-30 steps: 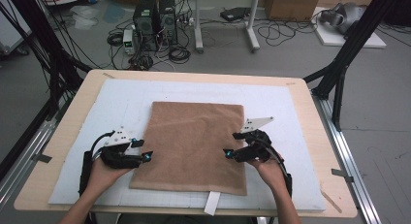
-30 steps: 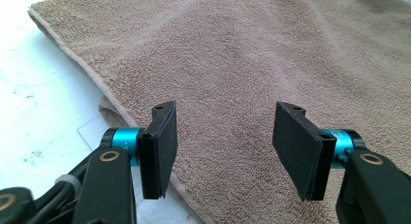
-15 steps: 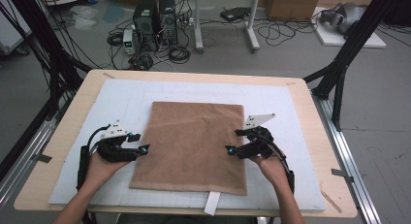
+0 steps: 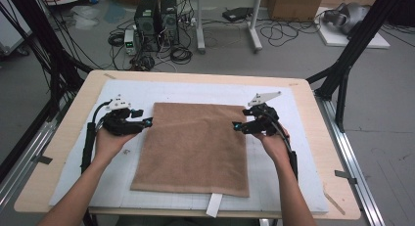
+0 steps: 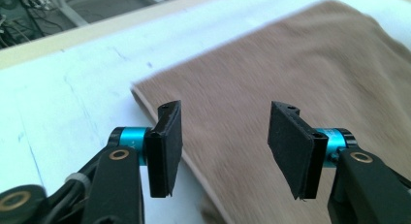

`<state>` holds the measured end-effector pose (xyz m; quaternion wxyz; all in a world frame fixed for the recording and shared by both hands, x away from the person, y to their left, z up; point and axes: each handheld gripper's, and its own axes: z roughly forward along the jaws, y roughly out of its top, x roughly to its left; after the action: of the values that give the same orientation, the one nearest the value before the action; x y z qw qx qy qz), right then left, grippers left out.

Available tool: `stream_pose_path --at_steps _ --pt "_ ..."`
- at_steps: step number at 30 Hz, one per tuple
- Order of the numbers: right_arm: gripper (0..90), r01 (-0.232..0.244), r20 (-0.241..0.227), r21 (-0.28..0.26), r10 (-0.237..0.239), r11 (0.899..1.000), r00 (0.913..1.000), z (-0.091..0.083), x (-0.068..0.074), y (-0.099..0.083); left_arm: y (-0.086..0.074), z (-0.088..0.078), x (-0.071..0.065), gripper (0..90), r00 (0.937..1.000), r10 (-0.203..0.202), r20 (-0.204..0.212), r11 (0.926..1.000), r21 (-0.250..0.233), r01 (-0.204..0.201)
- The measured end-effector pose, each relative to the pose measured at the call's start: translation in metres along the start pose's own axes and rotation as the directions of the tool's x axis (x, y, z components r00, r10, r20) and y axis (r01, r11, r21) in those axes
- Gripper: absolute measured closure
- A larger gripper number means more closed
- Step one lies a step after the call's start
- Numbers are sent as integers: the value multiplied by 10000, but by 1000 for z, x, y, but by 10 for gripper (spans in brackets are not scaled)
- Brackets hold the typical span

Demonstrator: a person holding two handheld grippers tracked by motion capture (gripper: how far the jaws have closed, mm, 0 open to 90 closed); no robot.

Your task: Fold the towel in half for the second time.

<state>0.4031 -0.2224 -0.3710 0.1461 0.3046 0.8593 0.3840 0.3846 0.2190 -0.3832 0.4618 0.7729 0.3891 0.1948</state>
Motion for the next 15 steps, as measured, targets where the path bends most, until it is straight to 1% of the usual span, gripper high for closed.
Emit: stream_pose_path --at_steps 1,3,4,5,6,7,8,9,11,13,14,15 --pt "360 -32 161 102 31 9999 9999 5 -4 0 2 7 3 485 9999 42 -165 9999 99 -40" --pt "386 -258 309 184 252 9995 9992 15 -11 -1 1 19 10 498 9993 -255 -284 9996 110 258" --pt "396 -345 410 267 334 9990 9986 19 -14 -2 -1 25 13 512 9984 -369 -440 9992 153 376" --pt "406 -342 594 351 321 9988 9977 24 -17 -3 -3 32 15 519 9975 -444 -552 9986 245 458" --pt "422 -360 691 430 330 9984 9971 28 -19 -4 -5 37 17 520 9971 -459 -609 9979 422 485" --pt "425 -424 716 523 386 9977 9967 32 -21 -6 -8 42 18 519 9959 -583 -690 9964 569 623" --pt "422 -519 689 593 478 9969 9965 36 -23 -8 -11 45 19 515 9951 -716 -680 9947 686 762" --pt "418 -590 627 631 550 9963 9965 38 -24 -9 -13 47 20 513 9951 -758 -631 9934 812 808" --pt "409 -764 460 772 730 9941 9963 40 -25 -11 -15 50 20 510 9946 -760 -702 9916 992 828" --pt "403 -718 557 867 671 9936 9962 39 -26 -13 -17 51 22 507 9949 -633 -782 9902 1193 724" --pt "404 -748 557 869 701 9934 9960 38 -26 -13 -17 52 23 506 9939 -723 -829 9898 1165 818" --pt "404 -803 545 905 756 9927 9956 37 -27 -14 -18 52 24 500 9936 -773 -827 9884 1245 873"
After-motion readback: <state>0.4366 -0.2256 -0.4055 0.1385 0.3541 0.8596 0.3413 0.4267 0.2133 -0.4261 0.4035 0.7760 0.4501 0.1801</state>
